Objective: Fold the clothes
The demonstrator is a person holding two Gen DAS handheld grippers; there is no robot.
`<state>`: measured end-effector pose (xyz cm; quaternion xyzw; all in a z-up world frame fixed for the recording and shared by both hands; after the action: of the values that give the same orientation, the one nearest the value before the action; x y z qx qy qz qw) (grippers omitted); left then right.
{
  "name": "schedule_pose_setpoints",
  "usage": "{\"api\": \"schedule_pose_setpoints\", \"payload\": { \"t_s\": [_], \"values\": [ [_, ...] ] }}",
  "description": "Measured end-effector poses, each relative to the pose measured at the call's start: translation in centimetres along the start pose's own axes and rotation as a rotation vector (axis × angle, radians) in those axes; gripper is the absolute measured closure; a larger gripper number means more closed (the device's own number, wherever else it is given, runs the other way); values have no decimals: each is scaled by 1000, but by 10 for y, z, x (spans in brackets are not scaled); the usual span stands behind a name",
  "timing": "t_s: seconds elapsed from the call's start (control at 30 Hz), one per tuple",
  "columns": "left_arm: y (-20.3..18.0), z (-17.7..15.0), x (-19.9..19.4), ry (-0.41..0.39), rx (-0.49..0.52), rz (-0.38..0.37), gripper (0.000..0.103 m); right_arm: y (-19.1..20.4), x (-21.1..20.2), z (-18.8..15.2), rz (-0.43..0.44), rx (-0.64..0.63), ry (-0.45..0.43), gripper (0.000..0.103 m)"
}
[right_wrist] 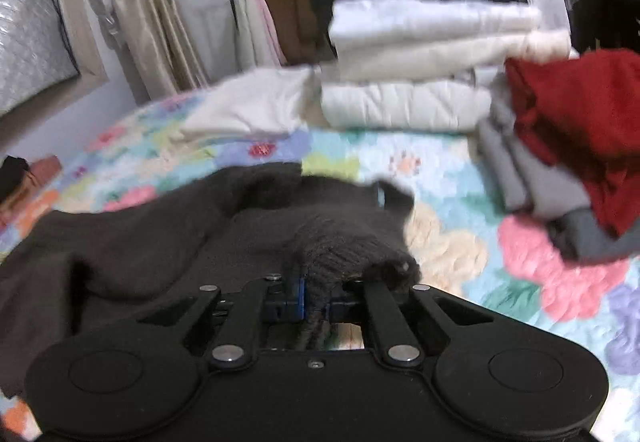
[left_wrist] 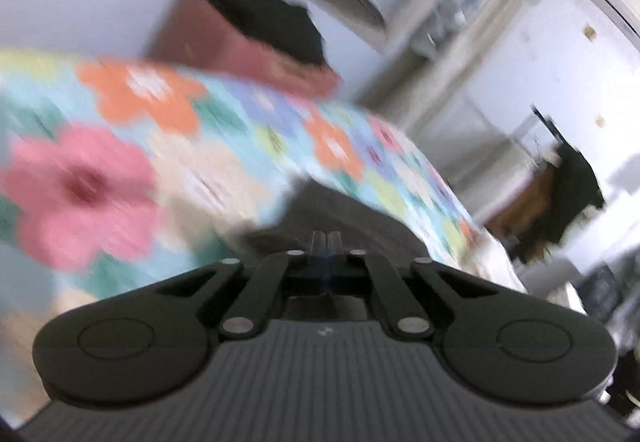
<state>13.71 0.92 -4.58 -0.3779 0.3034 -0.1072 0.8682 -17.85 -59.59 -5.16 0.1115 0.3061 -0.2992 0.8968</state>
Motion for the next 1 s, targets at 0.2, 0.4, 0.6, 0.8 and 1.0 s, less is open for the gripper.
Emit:
{"api": "schedule_pose_setpoints", "payload": {
  "t_s": [0.2,0.4,0.6,0.8,1.0],
  "values": [
    [49,-40,23,208,-129,74,103,-11,31,-43,-97,-44,129,95],
    [25,-73,51,319,-34,58,87,-11,44,-44,-107,-20,159,93],
    [35,-84,66,322,-76,82,37,-37,47,-53,-3,208,153,65],
    [28,-89,103,331,-101,12,45,-54,63,-54,176,415,102,23],
    [-34,-76,85,226,131,-75,97,-36,66,-5,111,226,98,91]
  ]
}}
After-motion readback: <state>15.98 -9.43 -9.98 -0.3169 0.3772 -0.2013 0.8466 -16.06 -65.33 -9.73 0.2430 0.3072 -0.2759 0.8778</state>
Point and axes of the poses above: each gripper's, at about its wrist camera, not at the fingertips, and x roughly the way its jaws point, y to its left, z to its top, the point moved 4 cm from there along x, roughly the way its jaws point, and after that the axes turned 10 degrees about -x, right-handed, at the moved point
